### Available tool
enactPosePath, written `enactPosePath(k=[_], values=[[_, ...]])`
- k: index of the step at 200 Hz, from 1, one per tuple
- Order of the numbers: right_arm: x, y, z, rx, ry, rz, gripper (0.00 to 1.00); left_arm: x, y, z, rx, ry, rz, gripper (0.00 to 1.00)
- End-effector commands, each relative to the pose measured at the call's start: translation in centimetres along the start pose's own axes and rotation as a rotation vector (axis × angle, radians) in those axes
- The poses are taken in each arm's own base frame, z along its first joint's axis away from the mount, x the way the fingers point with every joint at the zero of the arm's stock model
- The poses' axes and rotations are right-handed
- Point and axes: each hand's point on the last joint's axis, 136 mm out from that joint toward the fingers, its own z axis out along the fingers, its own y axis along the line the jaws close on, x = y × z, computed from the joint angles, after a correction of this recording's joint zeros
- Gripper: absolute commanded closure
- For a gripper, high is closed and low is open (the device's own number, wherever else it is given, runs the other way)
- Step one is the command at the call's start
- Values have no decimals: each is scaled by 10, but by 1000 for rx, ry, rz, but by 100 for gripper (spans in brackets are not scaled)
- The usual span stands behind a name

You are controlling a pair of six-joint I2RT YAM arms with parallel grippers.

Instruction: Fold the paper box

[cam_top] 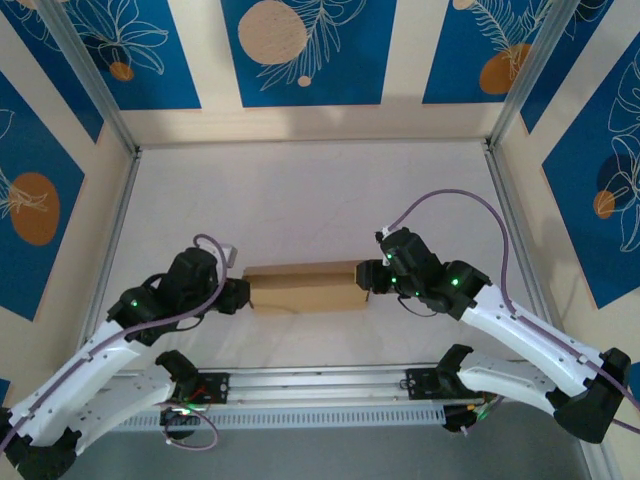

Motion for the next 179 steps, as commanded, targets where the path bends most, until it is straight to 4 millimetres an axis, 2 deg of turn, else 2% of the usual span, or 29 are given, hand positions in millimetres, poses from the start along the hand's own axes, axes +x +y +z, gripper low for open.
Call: enactPosePath(k=[1, 24, 48, 75, 89, 114, 146, 179], values=[[21, -25, 7, 107, 75, -13, 61, 0, -31, -18, 153, 39, 44, 59], [21, -26, 7, 111, 73, -17, 61, -2, -46, -21, 222, 62, 59, 59], [22, -26, 7, 112, 76, -16, 61, -16, -50, -26, 223, 14, 37, 56], [22, -26, 6, 111, 74, -19, 61, -34, -31, -27, 101, -58, -5, 48], [21, -26, 5, 108, 68, -19, 61, -40, -18, -27, 33, -82, -26, 47], [22, -26, 4, 107, 66, -21, 62, -50, -8, -24, -8, -129, -64, 48], [23, -25, 6, 104, 69, -24, 62, -51, -5, -5, 16, -123, -122, 52], [25, -24, 7, 98, 71, -28, 64, -42, 1, 21, 23, -86, -162, 53]])
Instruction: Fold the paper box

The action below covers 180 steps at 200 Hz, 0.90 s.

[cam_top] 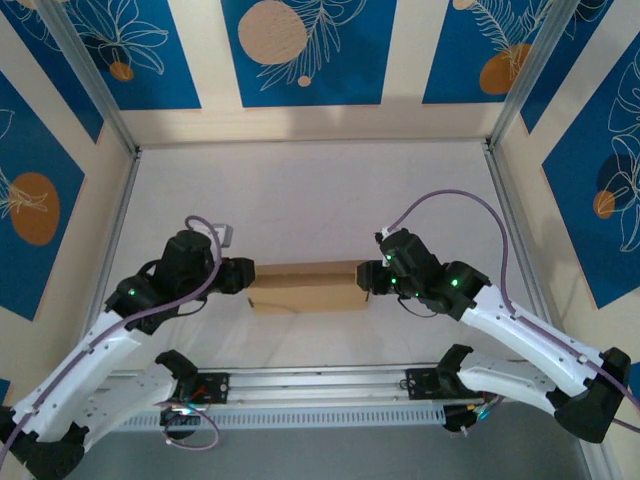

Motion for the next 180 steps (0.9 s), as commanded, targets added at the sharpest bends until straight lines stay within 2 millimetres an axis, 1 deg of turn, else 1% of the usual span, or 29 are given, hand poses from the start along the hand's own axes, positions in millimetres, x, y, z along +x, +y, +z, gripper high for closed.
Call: enactPosePath(k=[1, 26, 61, 97, 112, 132, 165, 180], values=[[24, -23, 7, 93, 71, -20, 64, 2, 4, 17, 11, 5, -46, 53], [25, -24, 7, 96, 74, -24, 65, 13, 17, 28, -15, 23, -67, 54], [28, -25, 10, 100, 78, -24, 65, 39, 27, 40, -12, 67, -115, 60], [31, -26, 12, 103, 87, -21, 65, 69, 43, 50, -18, 97, -205, 69], [32, -26, 11, 98, 88, -19, 65, 79, 48, 52, -22, 104, -237, 73], [32, -26, 10, 100, 89, -21, 65, 86, 54, 52, -32, 104, -254, 77], [24, -23, 3, 88, 72, -27, 64, 92, 61, 47, -60, 105, -251, 80], [20, -19, -1, 70, 65, -25, 63, 100, 66, 50, -69, 118, -261, 81]])
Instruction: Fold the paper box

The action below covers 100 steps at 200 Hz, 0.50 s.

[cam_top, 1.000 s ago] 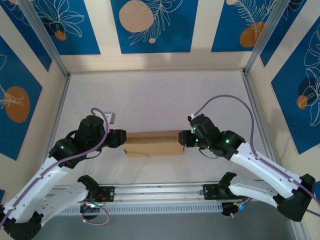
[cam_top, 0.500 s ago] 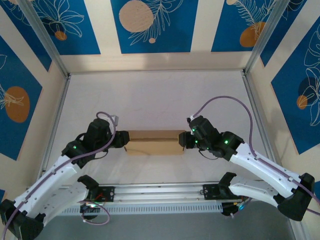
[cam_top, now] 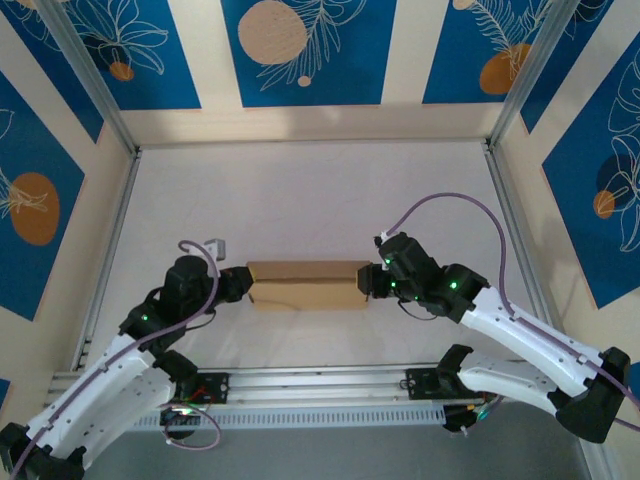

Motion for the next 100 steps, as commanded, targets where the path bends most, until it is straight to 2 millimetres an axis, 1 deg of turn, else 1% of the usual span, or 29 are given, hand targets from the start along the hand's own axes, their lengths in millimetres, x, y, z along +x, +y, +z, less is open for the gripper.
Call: enactPosePath(k=[1, 13, 31, 53, 70, 100], values=[[12, -16, -3, 61, 52, -10, 63, 66, 62, 2, -205, 223, -55, 81], [9, -15, -5, 56, 48, -5, 61, 72, 66, 4, -210, 235, -65, 81], [2, -15, -11, 53, 32, 3, 55, 77, 70, 4, -217, 245, -69, 82], [-7, -16, -17, 37, 12, 32, 47, 76, 71, 3, -219, 237, -65, 82], [-12, -16, -19, 9, 2, 60, 45, 75, 70, 3, -219, 234, -64, 83], [-19, -16, -14, -25, 7, 92, 45, 76, 70, 4, -221, 241, -62, 83]])
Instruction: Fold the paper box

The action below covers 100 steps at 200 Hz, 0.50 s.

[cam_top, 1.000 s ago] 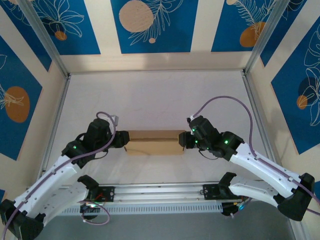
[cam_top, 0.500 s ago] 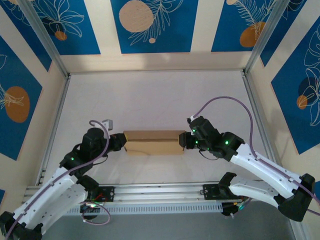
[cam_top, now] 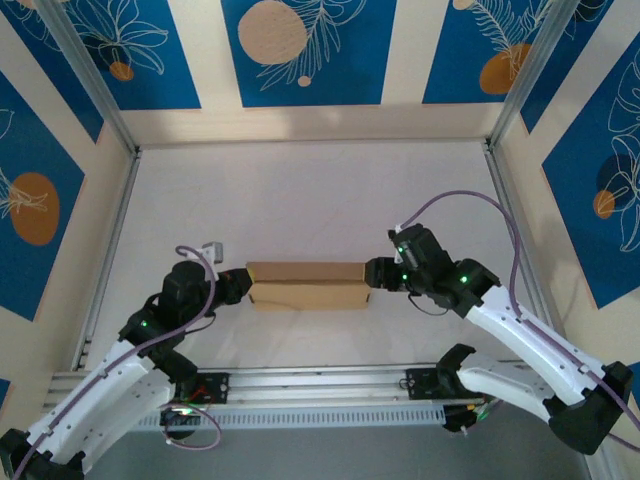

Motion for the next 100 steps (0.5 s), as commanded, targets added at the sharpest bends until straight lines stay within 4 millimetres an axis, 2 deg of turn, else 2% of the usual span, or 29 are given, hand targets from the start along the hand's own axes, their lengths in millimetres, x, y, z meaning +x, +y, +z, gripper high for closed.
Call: enactPosePath(k=[1, 19, 32, 73, 100], values=[[-7, 9, -5, -58, 5, 9, 45, 72, 70, 0, -252, 266, -42, 83], [-9, 5, 2, -49, 14, 19, 46, 71, 69, 0, -254, 263, -37, 83], [-6, 2, 9, -43, 32, 25, 50, 70, 69, 0, -258, 263, -35, 83], [22, -14, 31, 7, 114, 43, 65, 70, 69, 2, -256, 264, -34, 82], [35, -25, 37, 41, 140, 56, 77, 71, 70, 4, -260, 272, -35, 81]])
